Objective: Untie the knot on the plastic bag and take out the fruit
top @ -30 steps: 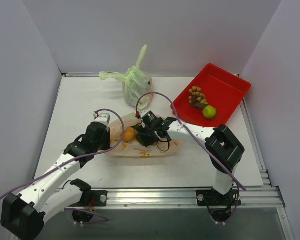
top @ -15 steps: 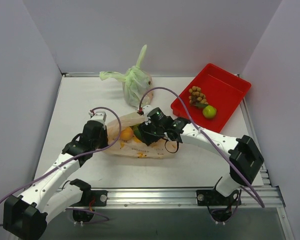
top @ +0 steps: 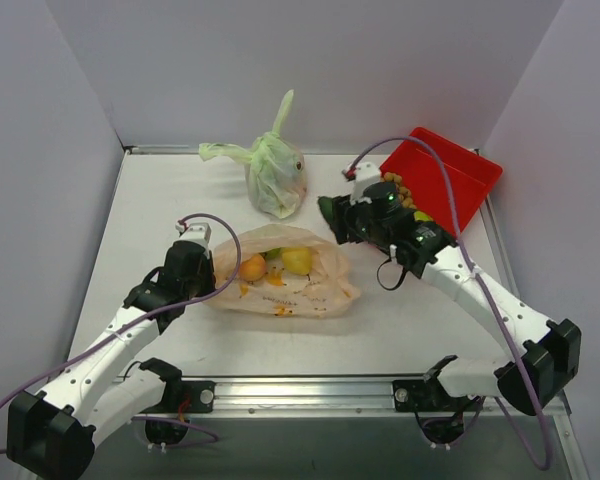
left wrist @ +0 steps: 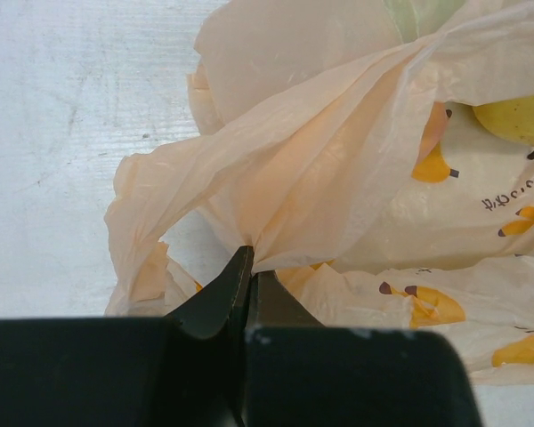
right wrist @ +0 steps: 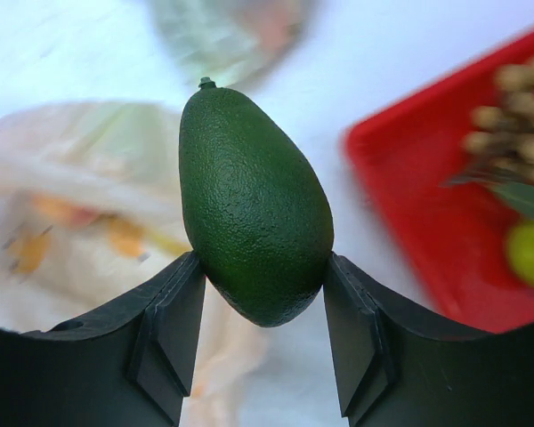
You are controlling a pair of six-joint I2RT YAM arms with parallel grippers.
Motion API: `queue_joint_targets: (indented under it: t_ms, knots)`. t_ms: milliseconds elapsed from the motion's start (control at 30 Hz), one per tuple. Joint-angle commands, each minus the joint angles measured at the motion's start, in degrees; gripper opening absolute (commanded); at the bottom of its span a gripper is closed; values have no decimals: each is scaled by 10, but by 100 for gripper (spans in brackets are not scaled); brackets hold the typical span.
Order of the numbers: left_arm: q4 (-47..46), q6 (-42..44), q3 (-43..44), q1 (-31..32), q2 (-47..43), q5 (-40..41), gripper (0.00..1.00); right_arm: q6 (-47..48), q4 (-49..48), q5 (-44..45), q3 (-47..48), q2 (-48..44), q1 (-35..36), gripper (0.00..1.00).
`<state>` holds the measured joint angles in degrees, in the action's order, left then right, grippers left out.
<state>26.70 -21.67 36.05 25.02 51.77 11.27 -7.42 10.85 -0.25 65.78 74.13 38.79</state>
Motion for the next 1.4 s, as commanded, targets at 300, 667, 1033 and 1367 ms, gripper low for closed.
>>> queue_joint_targets:
  t_ms: [300,667,1033,1367]
  knots:
    - [-23,-1,2,-7,-11,-12,0,0,-49,19,-32,92,-266,3]
    - [-24,-1,2,-8,-14,-13,0,-33,-23,10,-5,132,-282,91]
    - [-24,-2,2,-9,-13,-17,0,45,-6,1,8,25,-36,91]
    - [-24,-2,2,-10,-14,-18,0,-39,-65,-11,14,94,127,90]
